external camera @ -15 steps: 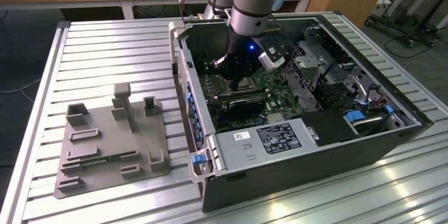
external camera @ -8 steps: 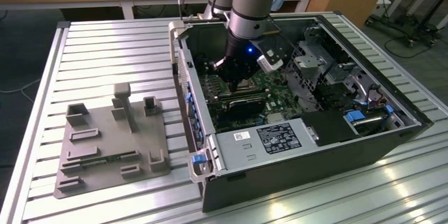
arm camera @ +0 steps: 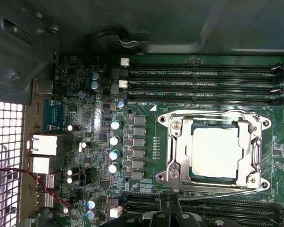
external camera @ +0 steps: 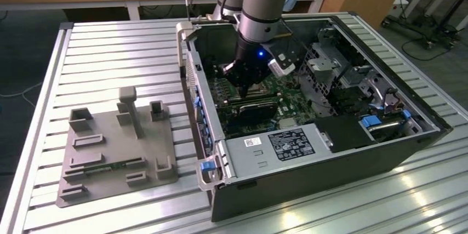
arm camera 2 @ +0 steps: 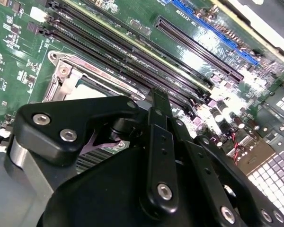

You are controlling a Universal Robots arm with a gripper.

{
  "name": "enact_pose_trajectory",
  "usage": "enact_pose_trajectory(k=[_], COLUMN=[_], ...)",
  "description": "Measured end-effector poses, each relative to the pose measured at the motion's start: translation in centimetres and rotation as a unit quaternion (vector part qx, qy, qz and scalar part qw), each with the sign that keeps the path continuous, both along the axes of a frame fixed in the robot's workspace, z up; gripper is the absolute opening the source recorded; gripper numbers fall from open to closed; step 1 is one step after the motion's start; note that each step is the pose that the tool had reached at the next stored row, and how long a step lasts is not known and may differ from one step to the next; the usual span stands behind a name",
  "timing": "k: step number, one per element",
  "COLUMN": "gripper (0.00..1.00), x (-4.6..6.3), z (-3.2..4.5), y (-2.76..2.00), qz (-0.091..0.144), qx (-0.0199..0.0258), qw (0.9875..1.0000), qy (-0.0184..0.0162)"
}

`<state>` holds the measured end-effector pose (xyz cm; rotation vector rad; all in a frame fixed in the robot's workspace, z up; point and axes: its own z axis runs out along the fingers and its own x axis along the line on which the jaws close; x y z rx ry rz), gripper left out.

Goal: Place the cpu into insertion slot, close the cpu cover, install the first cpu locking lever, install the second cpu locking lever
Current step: 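Install the second cpu locking lever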

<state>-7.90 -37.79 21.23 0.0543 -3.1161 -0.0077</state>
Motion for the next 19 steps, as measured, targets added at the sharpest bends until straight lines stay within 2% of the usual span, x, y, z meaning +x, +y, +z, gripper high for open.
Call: enact_pose_trajectory(k=[5,10,12,14,17,19], gripper=[0.11,0.11,0.11,0.11,0.11,0.11], x=[-0.26,-0.31,-0.31,-0.3,-0.3,-0.3], z=[-0.26,-0.56,-0.57,-0.59,-0.64,-0.69], y=[0.0,0.0,0.0,0.0,0.0,0.0], qz=[0.0,0.0,0.0,0.0,0.0,0.0], qx=[0.0036,0.0044,0.0067,0.0126,0.0245,0.03], qw=[1.0,1.0,1.0,0.9999,0.9997,0.9996], qy=[0.0,0.0001,0.0001,0.0001,0.0,0.0])
